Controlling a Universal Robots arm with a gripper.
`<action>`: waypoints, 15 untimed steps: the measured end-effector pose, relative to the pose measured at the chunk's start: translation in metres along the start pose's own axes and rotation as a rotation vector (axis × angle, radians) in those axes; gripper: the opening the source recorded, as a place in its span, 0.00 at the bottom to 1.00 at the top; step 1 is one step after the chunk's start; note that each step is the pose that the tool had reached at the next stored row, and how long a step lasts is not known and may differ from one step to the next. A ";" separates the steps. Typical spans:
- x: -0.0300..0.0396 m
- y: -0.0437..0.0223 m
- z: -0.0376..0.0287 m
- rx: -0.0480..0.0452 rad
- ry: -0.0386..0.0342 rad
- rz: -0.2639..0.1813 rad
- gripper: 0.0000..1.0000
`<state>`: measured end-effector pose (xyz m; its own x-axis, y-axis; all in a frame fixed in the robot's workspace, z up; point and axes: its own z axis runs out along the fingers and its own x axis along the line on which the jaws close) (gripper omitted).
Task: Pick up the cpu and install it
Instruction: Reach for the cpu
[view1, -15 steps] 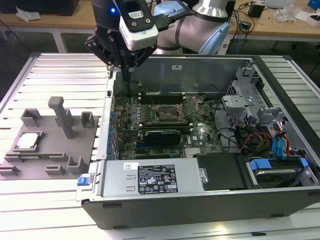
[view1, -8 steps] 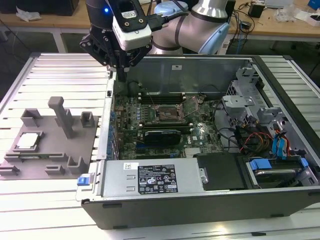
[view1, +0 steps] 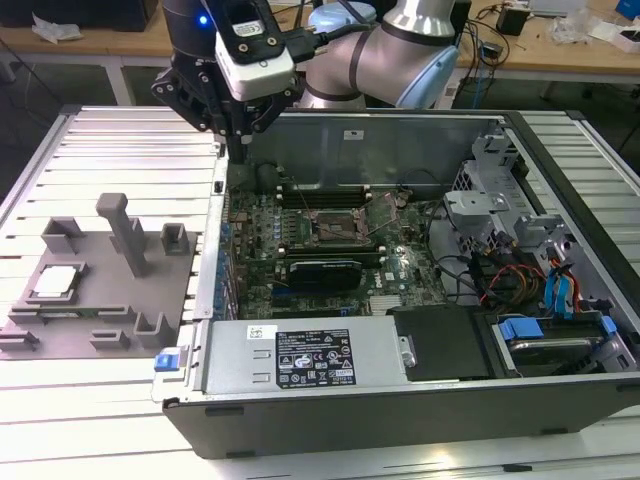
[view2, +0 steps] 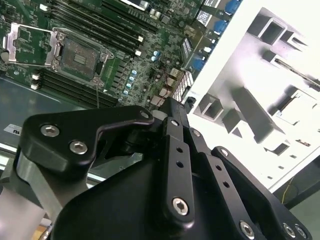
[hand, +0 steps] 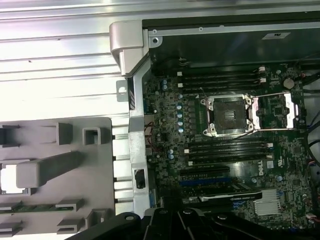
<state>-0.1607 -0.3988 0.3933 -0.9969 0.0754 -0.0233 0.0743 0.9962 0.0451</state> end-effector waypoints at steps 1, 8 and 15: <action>0.0010 -0.0001 0.0000 0.0000 -0.0001 0.000 0.11; 0.0165 -0.0012 -0.0002 0.0000 0.0000 0.000 0.11; 0.0314 -0.0023 -0.0004 0.0000 0.0000 0.000 0.11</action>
<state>-0.1921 -0.3988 0.3928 -0.9969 0.0753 -0.0233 0.0742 0.9962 0.0451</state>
